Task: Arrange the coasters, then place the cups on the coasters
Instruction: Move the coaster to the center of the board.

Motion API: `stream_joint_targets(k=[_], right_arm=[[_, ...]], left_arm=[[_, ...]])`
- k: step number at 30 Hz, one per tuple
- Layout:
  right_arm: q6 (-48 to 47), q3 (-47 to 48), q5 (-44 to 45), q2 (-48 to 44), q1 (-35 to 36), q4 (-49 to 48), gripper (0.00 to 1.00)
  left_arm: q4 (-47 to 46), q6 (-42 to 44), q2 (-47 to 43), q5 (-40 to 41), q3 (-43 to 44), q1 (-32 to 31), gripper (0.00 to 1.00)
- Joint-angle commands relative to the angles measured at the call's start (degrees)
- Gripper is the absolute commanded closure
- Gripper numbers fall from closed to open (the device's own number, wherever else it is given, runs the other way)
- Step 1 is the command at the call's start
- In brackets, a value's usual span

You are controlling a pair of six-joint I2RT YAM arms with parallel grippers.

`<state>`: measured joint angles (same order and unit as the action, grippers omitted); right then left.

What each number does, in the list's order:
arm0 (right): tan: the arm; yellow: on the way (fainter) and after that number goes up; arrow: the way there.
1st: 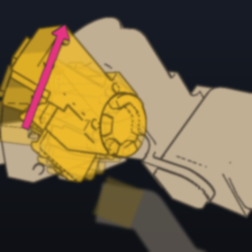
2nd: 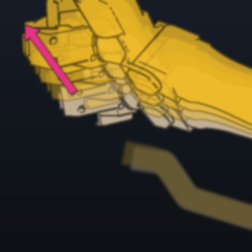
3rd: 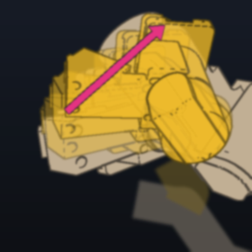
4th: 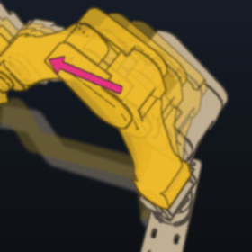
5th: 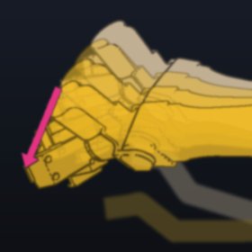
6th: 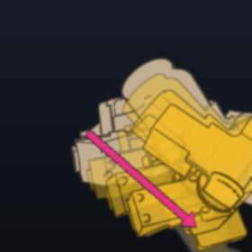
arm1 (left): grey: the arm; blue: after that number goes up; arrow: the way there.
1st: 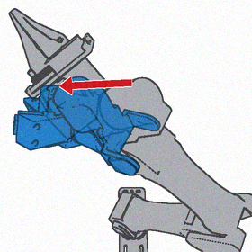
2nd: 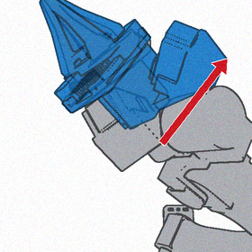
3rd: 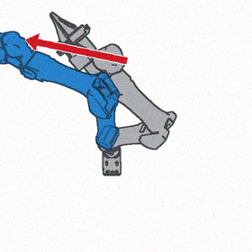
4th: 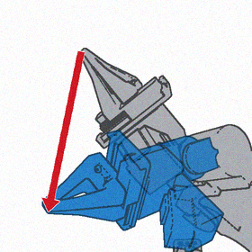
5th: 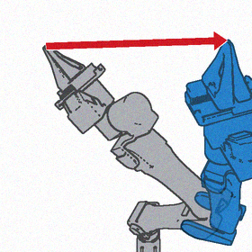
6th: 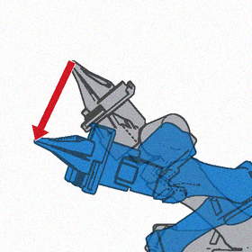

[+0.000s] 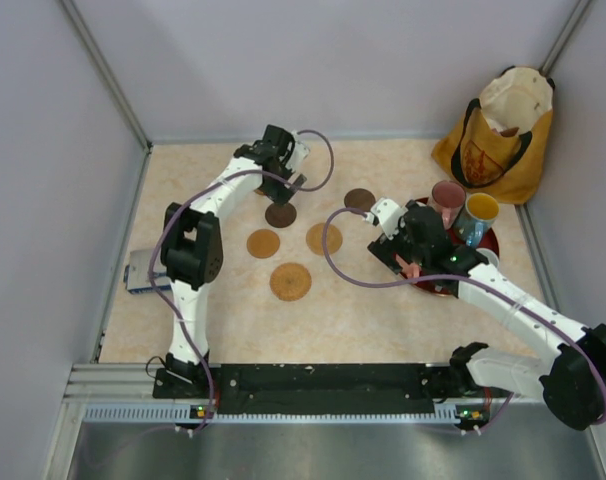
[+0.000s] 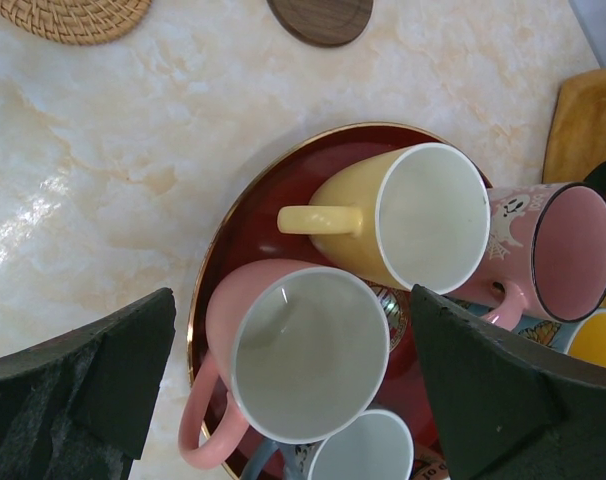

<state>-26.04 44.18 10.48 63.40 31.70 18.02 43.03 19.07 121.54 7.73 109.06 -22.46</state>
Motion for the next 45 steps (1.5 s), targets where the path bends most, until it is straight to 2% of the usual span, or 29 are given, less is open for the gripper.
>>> stream_joint_targets(k=[1, 15, 30, 32, 45], right_arm=[[-0.68, -0.41, -0.11, -0.99, -0.33, -2.11, 0.01], [-0.76, -0.5, -0.11, -1.08, -0.24, -2.2, 0.01], [-0.85, -0.59, 0.07, -1.08, -0.24, -2.2, 0.01], [-0.94, -0.59, 0.07, -1.26, -0.33, -2.11, 0.01], [-1.12, -0.59, 0.24, -0.73, -0.24, -2.2, 0.01]], left_arm=[[2.31, 4.13, 2.56, 5.28, -1.48, 0.31, 0.05], [10.67, -0.87, 4.23, -7.46, 0.19, 1.1, 0.05], [11.47, -3.25, 9.68, -7.46, 3.0, 1.45, 0.07], [11.64, -3.42, 10.38, -9.31, 3.53, 1.54, 0.07], [11.91, -4.48, 13.81, -12.47, 7.92, 1.37, 0.17]])
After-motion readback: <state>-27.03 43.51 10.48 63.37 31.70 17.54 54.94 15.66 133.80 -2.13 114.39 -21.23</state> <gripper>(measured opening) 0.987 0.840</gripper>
